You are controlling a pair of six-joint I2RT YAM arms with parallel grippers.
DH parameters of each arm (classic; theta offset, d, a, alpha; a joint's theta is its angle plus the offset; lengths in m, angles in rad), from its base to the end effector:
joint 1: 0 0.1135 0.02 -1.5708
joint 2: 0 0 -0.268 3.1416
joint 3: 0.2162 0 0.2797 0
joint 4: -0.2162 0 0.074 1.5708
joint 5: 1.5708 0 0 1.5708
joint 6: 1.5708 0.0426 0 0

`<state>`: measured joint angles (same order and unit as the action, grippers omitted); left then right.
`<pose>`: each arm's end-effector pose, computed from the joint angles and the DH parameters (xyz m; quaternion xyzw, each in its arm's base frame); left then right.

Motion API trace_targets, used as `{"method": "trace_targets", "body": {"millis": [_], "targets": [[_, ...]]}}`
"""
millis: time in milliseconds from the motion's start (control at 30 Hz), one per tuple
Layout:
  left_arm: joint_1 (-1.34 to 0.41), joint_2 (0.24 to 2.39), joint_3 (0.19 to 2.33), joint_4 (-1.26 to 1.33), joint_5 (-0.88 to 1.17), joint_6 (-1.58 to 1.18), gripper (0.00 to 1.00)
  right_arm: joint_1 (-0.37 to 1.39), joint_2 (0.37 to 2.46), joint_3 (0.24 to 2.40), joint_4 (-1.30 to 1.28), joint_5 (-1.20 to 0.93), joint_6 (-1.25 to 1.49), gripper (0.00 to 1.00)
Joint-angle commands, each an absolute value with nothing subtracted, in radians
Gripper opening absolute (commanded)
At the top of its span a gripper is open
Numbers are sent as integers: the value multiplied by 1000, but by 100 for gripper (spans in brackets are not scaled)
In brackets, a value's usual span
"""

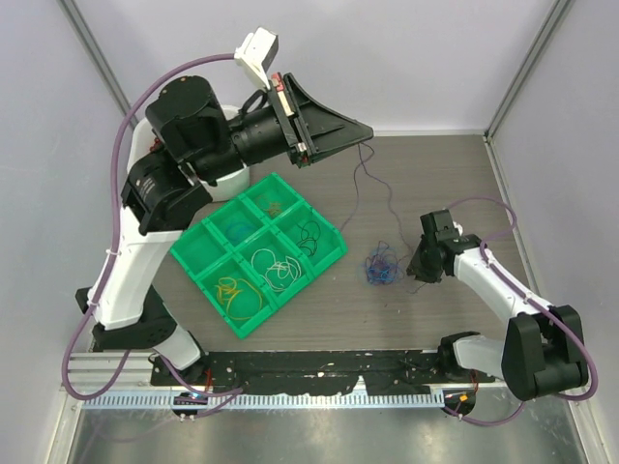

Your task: Untangle the cables

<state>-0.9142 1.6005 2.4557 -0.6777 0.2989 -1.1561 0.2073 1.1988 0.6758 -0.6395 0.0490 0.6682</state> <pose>0.1578 -0.2253 0.6472 0.0368 0.6436 -0.7010 0.3050 0.2309 0.0464 0.1717 0.2284 0.9519 0.0642 0.1937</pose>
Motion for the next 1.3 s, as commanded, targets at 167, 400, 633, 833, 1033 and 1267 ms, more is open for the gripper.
{"method": "trace_targets", "body": {"millis": [167,400,633,833,1033,1267], "targets": [[-881,1595,2430,-742,273,-1097,0,209,1166,828,-736,78,615,48],[-786,1536,2416,-811,296,-1057,0,216,1063,963,-718,-135,546,67],[-756,1480,2422,-668,396,-1081,0,426,1140,891,-414,-416,635,61],[-750,1444,2430,-490,425,-1143,0,480,1226,724,-174,-388,773,50],[-749,1410,2451,-445,402,-1125,0,448,1360,677,-233,-159,762,50],[-747,1376,2496,-587,198,-953,0,305,1408,698,-470,101,750,50]]}}
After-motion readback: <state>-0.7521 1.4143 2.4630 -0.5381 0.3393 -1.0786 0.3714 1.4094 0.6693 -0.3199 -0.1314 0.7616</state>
